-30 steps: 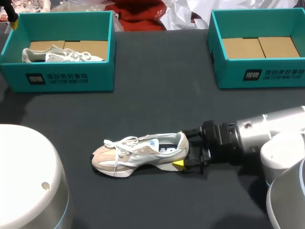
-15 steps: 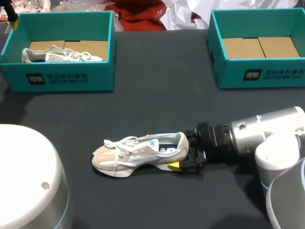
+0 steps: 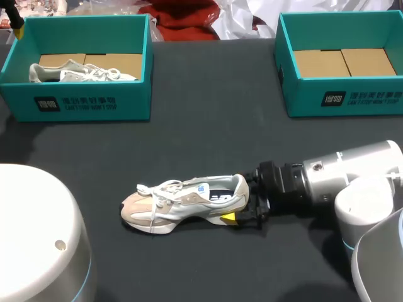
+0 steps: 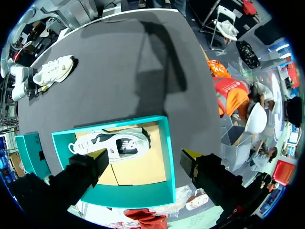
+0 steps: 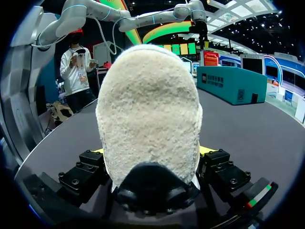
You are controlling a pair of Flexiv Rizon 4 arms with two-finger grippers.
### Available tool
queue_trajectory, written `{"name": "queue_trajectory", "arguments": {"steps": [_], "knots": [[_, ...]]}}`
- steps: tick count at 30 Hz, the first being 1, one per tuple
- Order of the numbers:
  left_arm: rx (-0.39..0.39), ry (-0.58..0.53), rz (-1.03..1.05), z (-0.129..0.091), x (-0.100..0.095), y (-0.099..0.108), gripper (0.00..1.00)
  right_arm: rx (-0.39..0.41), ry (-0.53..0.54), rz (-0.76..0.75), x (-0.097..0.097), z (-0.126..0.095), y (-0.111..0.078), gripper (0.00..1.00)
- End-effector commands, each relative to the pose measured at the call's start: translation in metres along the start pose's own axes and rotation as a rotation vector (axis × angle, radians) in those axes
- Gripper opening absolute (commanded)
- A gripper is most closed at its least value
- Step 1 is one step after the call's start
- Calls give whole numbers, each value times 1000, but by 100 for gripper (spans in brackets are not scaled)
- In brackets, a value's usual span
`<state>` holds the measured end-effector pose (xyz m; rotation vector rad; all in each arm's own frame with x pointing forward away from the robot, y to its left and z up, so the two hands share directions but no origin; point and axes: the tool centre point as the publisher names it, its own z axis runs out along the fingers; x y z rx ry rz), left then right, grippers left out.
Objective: Take the shoe out of the shoebox, open the shoe tongue, remove and reinsert the insole, then place the shoe into the shoebox
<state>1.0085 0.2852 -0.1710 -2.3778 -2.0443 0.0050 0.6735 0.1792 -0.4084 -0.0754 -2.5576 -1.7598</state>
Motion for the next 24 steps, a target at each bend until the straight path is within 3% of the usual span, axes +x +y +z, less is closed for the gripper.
{"name": "queue_trajectory", "arguments": {"steps": [1,15,18,22,24], "knots": [[0,2,1,0,0,0,100,2,-2,-1,0,3,1,0],[0,2,1,0,0,0,100,1,0,-1,0,3,1,0],[6,32,-174,3,-22,-19,100,1,0,-1,0,3,1,0],[128,61,-519,8,-55,-42,100,1,0,-1,0,3,1,0],[143,117,-701,11,-72,-53,100,1,0,-1,0,3,1,0]]}}
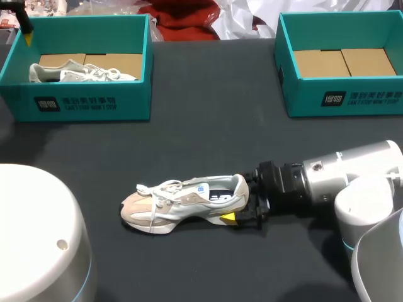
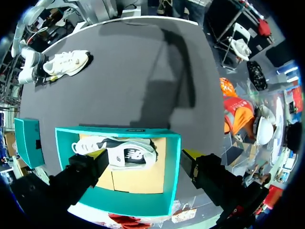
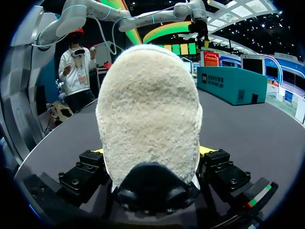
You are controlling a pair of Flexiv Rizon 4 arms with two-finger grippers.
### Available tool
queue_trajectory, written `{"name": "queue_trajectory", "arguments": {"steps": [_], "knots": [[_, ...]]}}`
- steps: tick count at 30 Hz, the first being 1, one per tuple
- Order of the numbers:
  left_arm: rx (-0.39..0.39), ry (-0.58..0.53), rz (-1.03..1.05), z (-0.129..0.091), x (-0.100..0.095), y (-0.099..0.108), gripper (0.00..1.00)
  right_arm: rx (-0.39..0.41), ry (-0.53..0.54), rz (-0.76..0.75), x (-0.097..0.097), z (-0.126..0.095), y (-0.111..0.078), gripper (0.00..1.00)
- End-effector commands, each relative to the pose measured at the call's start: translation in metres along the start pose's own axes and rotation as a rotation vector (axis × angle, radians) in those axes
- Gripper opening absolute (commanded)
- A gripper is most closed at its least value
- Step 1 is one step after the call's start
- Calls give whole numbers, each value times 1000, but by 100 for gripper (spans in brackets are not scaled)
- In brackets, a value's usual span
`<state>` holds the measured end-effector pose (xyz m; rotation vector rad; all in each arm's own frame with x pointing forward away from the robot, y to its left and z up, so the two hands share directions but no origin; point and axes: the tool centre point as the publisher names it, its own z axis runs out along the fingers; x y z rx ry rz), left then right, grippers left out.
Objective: Take the shoe out of the shoebox, open the shoe tongue, remove and reinsert the insole, then place the shoe into the shoebox
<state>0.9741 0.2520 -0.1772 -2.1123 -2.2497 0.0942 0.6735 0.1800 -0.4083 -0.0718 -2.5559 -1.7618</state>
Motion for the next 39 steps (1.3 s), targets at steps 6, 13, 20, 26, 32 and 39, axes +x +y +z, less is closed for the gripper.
{"name": "queue_trajectory", "arguments": {"steps": [6,13,20,26,32,39], "knots": [[-15,141,-699,10,-51,-59,100,2,-2,0,0,3,0,0],[-15,141,-699,10,-51,-59,100,2,-2,0,0,3,0,0],[-15,141,-699,10,-51,-59,100,2,-2,0,0,3,0,0],[0,137,-672,11,-54,-73,100,2,-2,0,0,3,0,0],[143,125,-964,14,-77,-120,100,2,-2,0,0,3,0,0],[180,10,-1622,24,-101,-160,100,2,-2,0,0,3,0,0]]}}
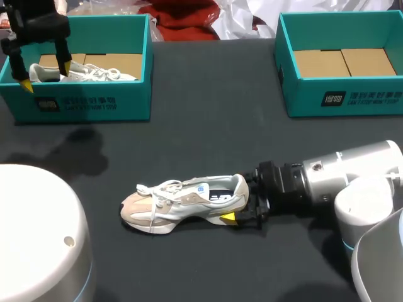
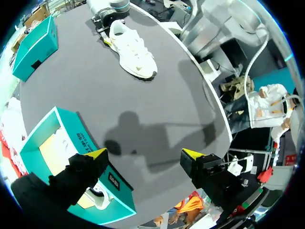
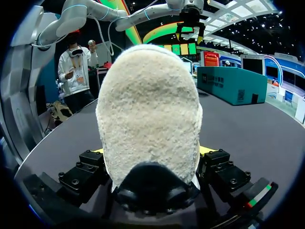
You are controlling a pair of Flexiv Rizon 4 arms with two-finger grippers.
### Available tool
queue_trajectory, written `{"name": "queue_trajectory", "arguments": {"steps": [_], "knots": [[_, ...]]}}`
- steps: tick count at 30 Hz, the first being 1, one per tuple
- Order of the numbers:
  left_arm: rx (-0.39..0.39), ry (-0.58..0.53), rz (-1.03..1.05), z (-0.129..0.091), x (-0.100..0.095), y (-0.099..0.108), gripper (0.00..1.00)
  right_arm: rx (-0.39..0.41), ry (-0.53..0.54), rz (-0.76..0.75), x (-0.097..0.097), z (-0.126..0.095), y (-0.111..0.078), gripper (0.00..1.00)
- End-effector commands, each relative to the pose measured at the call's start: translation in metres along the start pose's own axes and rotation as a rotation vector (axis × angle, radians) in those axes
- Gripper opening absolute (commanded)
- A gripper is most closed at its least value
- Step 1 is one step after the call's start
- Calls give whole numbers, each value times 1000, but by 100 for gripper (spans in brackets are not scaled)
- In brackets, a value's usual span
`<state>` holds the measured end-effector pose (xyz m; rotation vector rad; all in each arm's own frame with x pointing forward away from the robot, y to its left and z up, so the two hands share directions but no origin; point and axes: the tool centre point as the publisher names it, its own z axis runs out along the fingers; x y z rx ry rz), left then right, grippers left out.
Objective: Take the shoe out of the shoebox, open the shoe tongue, remove and reinsert the insole, then place the shoe into the shoebox
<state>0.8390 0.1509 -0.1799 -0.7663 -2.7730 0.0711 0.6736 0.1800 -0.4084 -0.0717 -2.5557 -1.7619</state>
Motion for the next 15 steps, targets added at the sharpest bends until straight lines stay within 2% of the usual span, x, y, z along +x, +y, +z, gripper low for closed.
{"name": "queue_trajectory", "arguments": {"steps": [1,4,8,12,15], "knots": [[161,-85,-684,14,9,-21,100,3,-2,0,0,2,1,0],[277,-81,-828,20,10,-28,100,3,-2,0,0,2,1,0],[329,-97,-979,31,9,-42,100,3,-2,0,0,2,1,0],[410,-161,-1098,33,11,-49,100,3,-2,0,0,2,1,0],[411,-193,-1162,31,9,-55,100,3,-2,0,0,2,1,0]]}}
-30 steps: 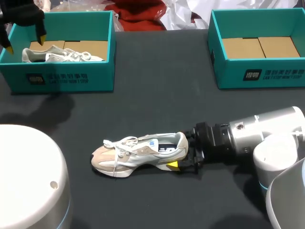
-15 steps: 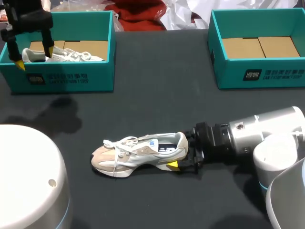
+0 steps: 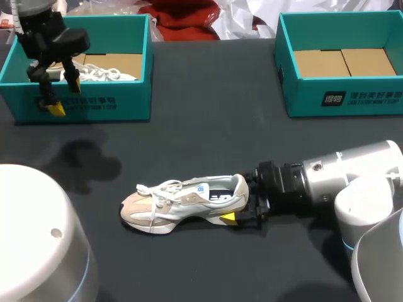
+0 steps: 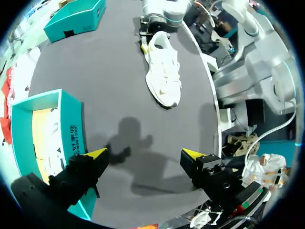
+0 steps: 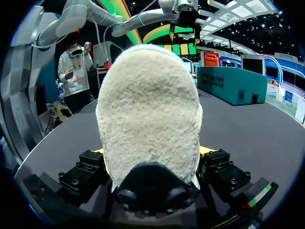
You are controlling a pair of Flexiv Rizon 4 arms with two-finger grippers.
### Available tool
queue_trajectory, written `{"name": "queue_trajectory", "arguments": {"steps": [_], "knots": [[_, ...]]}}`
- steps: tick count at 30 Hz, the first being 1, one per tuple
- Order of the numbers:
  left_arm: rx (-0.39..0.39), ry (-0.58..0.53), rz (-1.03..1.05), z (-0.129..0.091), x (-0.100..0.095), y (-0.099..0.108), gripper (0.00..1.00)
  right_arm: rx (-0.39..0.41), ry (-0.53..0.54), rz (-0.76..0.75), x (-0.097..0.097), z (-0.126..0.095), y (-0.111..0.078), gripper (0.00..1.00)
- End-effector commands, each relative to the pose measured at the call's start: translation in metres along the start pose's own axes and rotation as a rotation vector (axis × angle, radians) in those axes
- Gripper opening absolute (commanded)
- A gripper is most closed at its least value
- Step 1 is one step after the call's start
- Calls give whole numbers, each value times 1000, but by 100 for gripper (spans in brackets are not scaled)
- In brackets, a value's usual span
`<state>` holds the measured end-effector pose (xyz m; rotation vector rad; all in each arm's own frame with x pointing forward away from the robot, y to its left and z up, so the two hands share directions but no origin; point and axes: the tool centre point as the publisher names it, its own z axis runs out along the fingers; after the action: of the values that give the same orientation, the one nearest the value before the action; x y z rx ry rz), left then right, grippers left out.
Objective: Take the shoe out of the shoebox, open the shoe tongue, remove and reinsert the insole, then place the shoe into the shoebox
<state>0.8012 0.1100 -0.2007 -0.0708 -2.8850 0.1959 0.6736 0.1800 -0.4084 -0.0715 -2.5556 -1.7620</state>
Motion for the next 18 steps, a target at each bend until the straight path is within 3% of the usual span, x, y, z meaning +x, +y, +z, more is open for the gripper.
{"name": "queue_trajectory", "arguments": {"steps": [1,18], "knots": [[280,-131,-708,2,6,-4,100,3,-2,0,0,2,1,0],[121,-249,-827,31,28,-73,100,3,-2,0,0,2,1,0]]}}
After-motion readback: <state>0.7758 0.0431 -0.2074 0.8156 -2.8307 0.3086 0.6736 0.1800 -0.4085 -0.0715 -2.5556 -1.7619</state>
